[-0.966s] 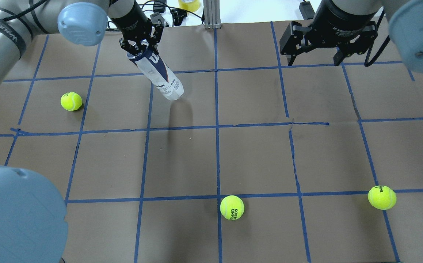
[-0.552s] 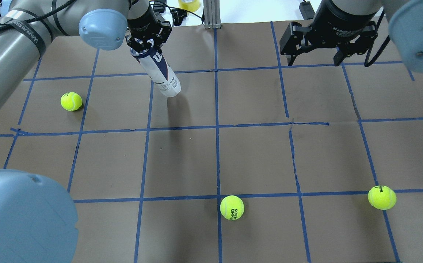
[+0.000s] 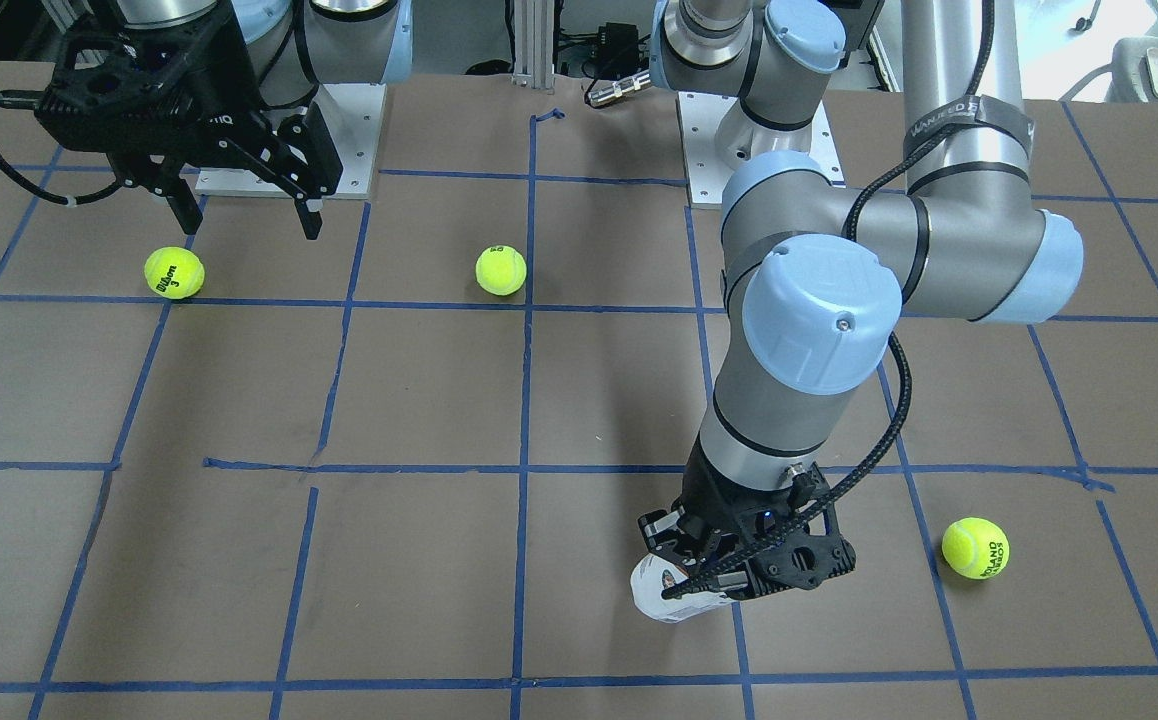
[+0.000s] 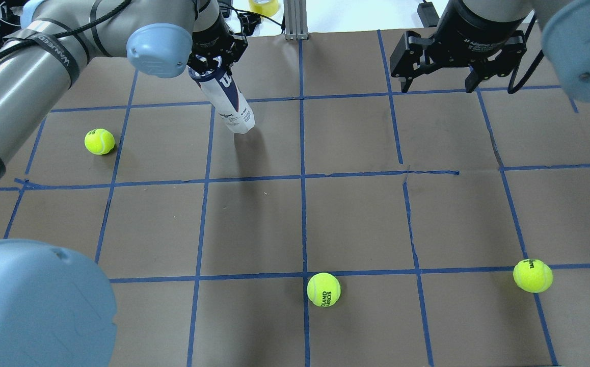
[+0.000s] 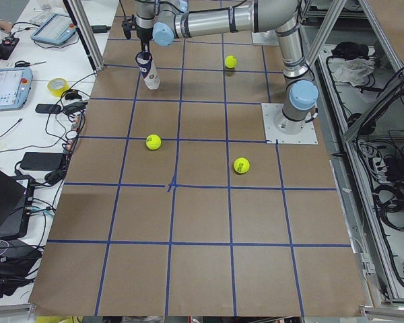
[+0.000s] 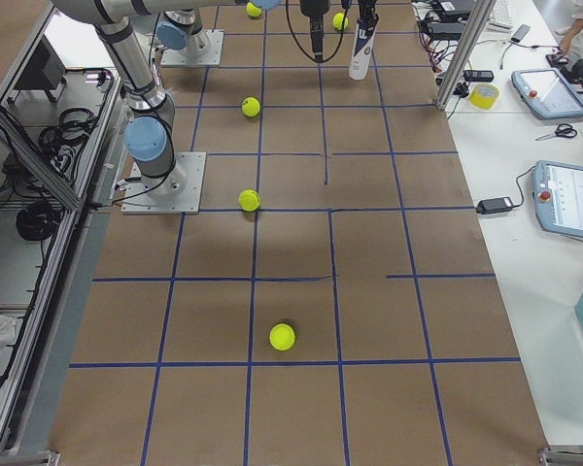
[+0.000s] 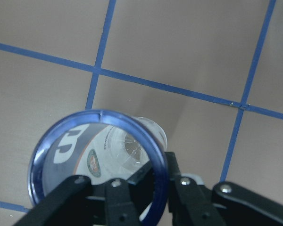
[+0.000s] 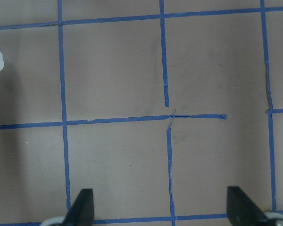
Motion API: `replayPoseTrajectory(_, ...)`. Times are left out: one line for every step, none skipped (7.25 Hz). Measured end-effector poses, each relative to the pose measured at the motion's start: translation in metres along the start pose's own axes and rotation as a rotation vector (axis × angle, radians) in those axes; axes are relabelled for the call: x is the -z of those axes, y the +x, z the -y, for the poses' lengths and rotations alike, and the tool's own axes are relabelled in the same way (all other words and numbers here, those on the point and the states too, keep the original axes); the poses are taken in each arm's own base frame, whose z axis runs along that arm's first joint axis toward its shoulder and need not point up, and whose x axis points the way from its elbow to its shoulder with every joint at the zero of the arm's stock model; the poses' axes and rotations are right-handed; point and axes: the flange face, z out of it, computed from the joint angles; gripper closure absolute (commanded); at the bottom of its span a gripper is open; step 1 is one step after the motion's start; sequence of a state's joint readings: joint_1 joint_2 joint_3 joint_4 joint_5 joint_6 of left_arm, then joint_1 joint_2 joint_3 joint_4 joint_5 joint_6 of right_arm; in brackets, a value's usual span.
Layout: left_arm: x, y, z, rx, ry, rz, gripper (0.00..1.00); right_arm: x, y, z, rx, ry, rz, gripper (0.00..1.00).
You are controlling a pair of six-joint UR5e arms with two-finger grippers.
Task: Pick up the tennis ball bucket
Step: 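Swing the can upright with the left gripper and lower it onto the table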
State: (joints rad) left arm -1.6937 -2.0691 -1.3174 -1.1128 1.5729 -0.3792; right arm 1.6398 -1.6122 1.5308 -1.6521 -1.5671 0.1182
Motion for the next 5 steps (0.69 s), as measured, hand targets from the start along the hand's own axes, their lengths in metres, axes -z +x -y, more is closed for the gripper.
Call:
replayPoseTrajectory(0.003, 0.002, -0.005, -0.009, 0.007, 0.006, 1.0, 0.0, 0.0, 0.0, 0.0, 0.0, 0.0, 0.0)
replayPoseTrajectory(0.006, 0.006, -0.015, -0.021, 0.012, 0.025, 1.0, 0.0, 0.0, 0.0, 0.0, 0.0, 0.0, 0.0)
replayPoseTrajectory(0.001, 0.011, -0.025, -0.03, 0.012, 0.051, 1.0, 0.0, 0.0, 0.0, 0.001, 0.0, 0.0, 0.0)
replayPoseTrajectory(-0.004, 0.015, -0.031, -0.038, 0.008, 0.062, 1.0, 0.0, 0.0, 0.0, 0.001, 0.0, -0.001, 0.0)
replayPoseTrajectory(-0.007, 0.019, -0.034, -0.045, 0.005, 0.065, 0.52, 0.0, 0.0, 0.0, 0.001, -0.001, 0.0, 0.0)
